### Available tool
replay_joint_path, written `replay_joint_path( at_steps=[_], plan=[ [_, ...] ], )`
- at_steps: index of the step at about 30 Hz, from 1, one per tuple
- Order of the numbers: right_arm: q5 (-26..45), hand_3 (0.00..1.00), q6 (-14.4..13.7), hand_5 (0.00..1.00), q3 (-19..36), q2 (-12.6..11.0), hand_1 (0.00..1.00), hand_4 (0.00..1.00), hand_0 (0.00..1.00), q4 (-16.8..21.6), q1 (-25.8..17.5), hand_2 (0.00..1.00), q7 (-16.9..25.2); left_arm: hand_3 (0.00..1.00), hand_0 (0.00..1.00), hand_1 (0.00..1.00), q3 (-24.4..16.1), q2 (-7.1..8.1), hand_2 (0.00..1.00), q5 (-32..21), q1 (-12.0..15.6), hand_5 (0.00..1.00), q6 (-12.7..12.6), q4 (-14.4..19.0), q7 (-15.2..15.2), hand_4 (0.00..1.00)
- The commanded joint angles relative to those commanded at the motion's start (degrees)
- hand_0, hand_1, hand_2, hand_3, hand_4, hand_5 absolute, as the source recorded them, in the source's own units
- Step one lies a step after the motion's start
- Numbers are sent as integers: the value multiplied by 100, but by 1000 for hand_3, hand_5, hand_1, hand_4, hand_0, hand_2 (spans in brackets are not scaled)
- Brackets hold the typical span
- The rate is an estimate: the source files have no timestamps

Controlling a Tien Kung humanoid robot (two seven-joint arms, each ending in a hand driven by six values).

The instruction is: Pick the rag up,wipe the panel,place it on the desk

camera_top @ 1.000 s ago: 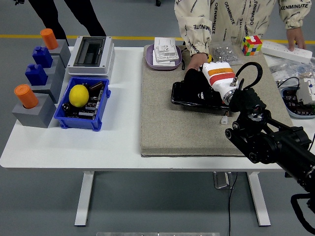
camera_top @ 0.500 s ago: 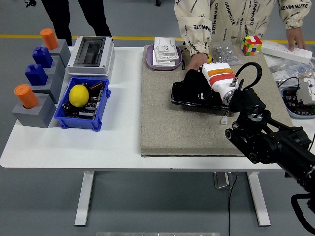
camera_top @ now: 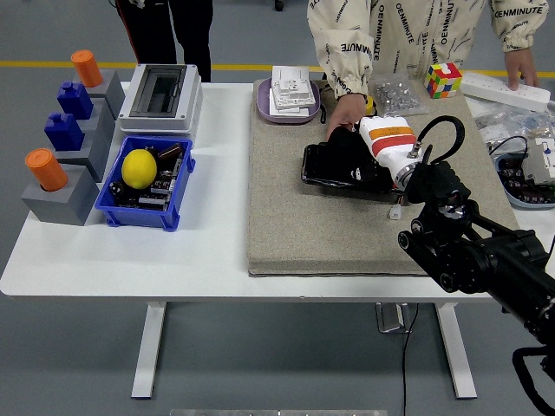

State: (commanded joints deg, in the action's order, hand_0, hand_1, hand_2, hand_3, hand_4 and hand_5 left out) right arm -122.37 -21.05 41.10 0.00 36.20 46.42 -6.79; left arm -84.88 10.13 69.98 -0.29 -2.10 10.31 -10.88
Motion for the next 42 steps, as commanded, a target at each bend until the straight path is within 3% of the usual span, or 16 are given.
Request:
replay_joint_path(
  at_steps=[8,15,42],
  plan=[
    [-17,427,21,116,141,-17,358,998,280,-25,-131,419,-5,563,651,694,-65,-27,737,12,31,473,-7,0,-3,596],
    [-27,428,44,117,208,-404,360,998,281,-53,-114,419,-10,565,651,694,-48,-71,737,-50,15,473,-2,0,32,596],
    [-105,428,75,117,736,-1373,358,998,278,-43,-403,419,-4,564,651,694,-155,-102,737,-8,36,471,-3,0,28,596]
  ],
)
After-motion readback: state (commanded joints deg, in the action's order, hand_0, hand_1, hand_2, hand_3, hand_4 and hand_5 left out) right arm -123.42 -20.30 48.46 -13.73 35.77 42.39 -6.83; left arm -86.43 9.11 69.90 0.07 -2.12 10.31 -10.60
